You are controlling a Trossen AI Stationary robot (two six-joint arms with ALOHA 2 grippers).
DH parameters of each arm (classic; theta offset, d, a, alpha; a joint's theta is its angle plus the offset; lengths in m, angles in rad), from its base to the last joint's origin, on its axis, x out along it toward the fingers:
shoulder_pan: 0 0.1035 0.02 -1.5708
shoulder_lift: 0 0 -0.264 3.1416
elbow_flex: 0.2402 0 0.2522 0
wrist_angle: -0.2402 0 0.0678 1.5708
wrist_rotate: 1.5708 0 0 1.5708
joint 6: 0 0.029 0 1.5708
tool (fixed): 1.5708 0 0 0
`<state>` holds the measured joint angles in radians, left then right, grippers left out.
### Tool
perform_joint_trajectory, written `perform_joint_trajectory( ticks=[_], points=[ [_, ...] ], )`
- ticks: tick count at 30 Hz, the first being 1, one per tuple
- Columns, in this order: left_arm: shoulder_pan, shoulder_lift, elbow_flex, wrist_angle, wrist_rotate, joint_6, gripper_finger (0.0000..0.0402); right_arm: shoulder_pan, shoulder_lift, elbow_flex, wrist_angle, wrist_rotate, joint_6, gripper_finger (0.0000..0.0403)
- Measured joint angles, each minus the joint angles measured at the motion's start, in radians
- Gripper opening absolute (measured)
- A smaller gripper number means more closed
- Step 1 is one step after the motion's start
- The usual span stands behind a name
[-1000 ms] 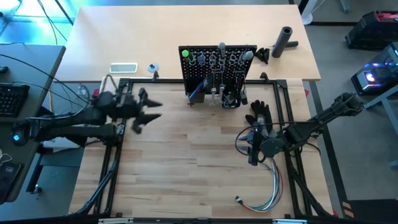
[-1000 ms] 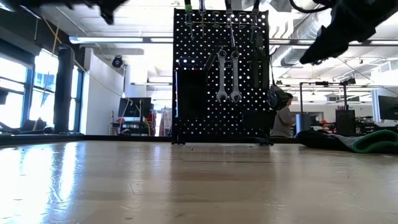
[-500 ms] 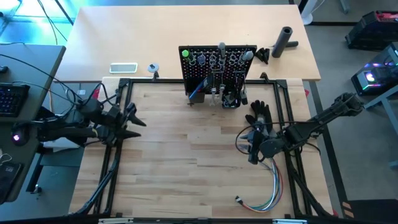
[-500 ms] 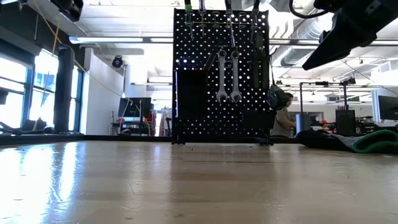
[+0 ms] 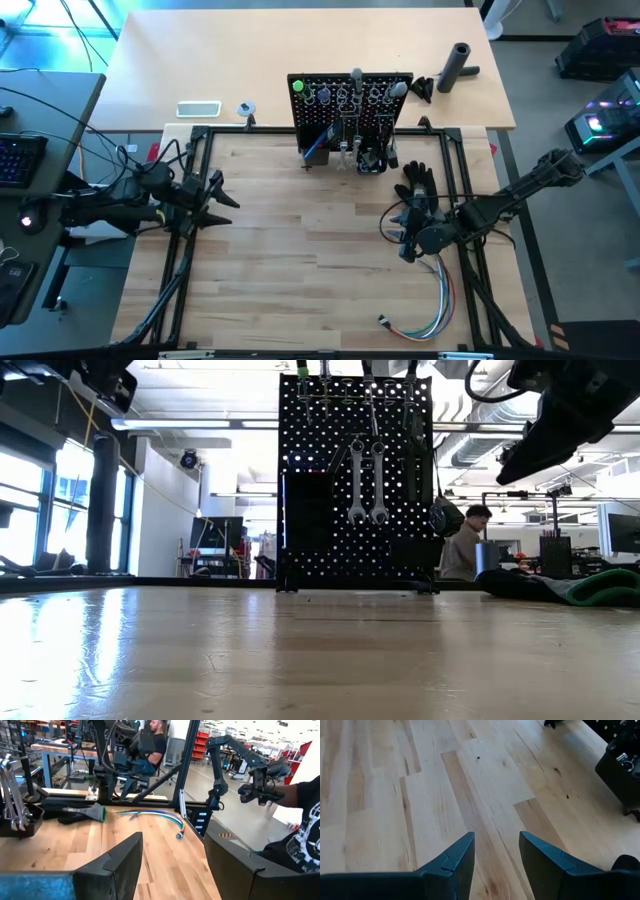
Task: Hang tools onto peg board
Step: Return to Home Position
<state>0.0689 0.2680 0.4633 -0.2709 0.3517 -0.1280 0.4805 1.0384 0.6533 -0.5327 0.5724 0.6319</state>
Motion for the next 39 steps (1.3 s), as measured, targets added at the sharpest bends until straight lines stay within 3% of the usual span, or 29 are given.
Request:
perform_joint_trajectory(
  ticks=[12,28,31,36,39],
  points=[
    [0.0,0.0,0.0,-0.002,-0.006,0.028,0.0207,0.0,0.0,0.0,-0.03,-0.004,0.026,0.0151],
    [0.001,0.004,0.0,0.003,-0.192,0.035,0.0207,0.052,-0.001,0.0,-0.072,-0.177,0.141,0.0151],
    [0.001,0.001,0.0,0.005,-0.212,0.061,0.0207,0.072,-0.016,0.0,0.015,-0.126,0.033,0.0151],
    [0.0,-0.02,0.0,0.023,-0.337,0.131,0.0207,0.106,-0.126,0.0,0.141,0.077,-0.217,0.0151],
    [0.001,-0.043,0.0,0.064,-0.362,0.143,0.0207,0.111,-0.229,0.0,0.161,0.103,-0.324,0.0151]
  ],
)
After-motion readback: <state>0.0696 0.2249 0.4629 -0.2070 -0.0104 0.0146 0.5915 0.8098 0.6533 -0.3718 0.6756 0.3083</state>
